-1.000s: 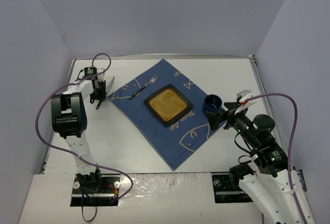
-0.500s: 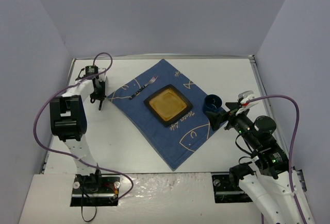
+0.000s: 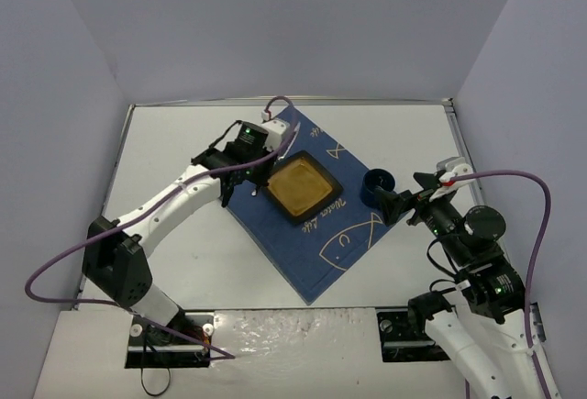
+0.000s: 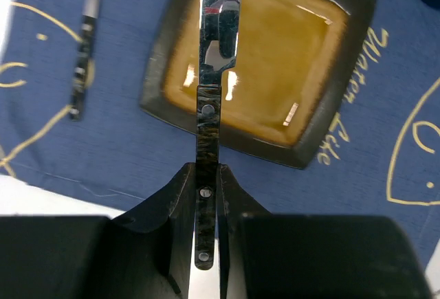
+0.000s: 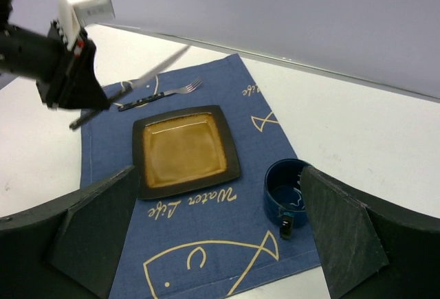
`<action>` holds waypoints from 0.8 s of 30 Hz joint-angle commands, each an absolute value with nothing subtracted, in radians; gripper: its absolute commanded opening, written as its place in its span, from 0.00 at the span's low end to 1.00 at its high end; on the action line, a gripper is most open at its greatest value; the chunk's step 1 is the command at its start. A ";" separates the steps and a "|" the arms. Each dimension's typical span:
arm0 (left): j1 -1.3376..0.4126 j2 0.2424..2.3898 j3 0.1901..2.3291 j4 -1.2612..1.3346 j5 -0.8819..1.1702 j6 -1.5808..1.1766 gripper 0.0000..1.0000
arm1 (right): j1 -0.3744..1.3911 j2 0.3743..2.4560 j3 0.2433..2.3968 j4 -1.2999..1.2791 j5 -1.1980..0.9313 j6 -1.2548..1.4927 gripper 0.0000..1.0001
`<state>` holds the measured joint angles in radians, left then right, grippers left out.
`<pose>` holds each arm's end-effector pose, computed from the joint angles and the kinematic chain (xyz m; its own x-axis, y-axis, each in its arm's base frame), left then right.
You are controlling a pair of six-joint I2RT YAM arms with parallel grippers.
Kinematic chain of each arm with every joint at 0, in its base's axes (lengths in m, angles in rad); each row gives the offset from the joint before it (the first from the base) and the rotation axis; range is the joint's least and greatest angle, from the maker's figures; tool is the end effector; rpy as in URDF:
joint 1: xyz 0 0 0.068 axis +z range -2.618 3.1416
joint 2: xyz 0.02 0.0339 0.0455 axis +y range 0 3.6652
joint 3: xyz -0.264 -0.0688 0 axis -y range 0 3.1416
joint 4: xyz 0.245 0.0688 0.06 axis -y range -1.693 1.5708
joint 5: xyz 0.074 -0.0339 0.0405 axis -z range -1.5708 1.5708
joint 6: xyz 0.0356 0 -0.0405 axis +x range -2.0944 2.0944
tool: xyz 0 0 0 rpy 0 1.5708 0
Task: Set the dinner table for one person
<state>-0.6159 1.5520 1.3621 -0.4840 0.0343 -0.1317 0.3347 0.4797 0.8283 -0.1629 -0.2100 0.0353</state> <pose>0.2871 -0.2047 0.3217 -0.5837 0.2523 -0.7718 0.5271 0.8407 -0.1238 0.0944 0.0407 0.3955 0.1561 0.0908 -0.9836 -0.5206 0.8538 -0.0038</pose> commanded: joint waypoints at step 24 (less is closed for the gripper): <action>-1.066 1.864 1.363 -0.281 -0.141 -0.357 0.00 | 0.339 0.480 0.896 -0.179 -0.124 -0.014 1.00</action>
<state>-1.0417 1.8979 1.3464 -0.3321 -0.0876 -0.3282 0.3347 0.4709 0.8585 -0.2343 -0.1438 0.0142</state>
